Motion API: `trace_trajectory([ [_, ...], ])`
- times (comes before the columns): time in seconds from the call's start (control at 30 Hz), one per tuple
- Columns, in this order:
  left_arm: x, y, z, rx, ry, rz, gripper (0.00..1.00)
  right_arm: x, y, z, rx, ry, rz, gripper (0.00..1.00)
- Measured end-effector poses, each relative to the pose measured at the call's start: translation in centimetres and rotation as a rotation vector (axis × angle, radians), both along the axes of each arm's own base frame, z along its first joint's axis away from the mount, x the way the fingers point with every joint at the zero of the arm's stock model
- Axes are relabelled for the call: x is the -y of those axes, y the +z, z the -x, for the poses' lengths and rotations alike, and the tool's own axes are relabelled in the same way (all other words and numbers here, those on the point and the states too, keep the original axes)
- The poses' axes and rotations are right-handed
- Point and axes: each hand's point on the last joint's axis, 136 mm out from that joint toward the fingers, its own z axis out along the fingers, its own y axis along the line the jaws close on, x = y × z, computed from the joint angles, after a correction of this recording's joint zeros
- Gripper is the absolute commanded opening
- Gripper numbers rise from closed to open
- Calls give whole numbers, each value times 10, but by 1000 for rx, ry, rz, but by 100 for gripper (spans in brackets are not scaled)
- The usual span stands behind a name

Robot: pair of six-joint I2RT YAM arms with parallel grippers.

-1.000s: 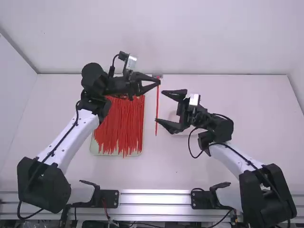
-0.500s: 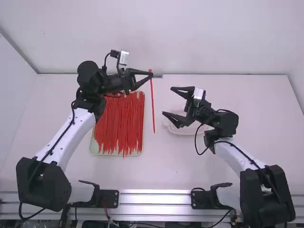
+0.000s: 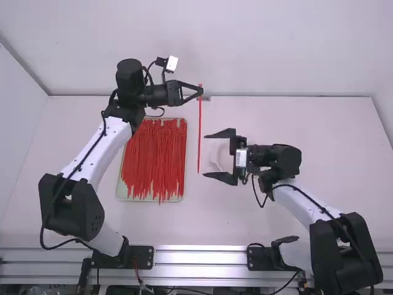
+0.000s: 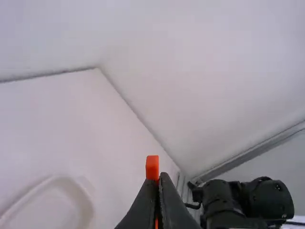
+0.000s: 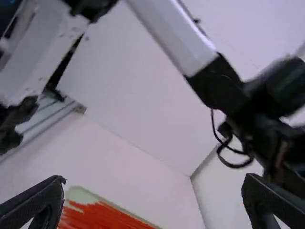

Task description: Fasten the cable tie

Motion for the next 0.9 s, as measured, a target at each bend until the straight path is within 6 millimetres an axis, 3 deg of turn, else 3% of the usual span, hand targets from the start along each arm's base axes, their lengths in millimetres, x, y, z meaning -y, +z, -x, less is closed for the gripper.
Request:
trace_trajectory([
  [0.2, 1, -11, -7, -137, 3, 14, 2, 9, -11, 11, 236, 60, 31, 99],
  [0.57, 3, -22, 2, -422, -15, 58, 2, 24, -17, 4, 529, 27, 20, 99],
  [0.9, 2, -29, 4, -598, 4, 84, 2, 22, -32, 10, 757, 5, -23, 99],
])
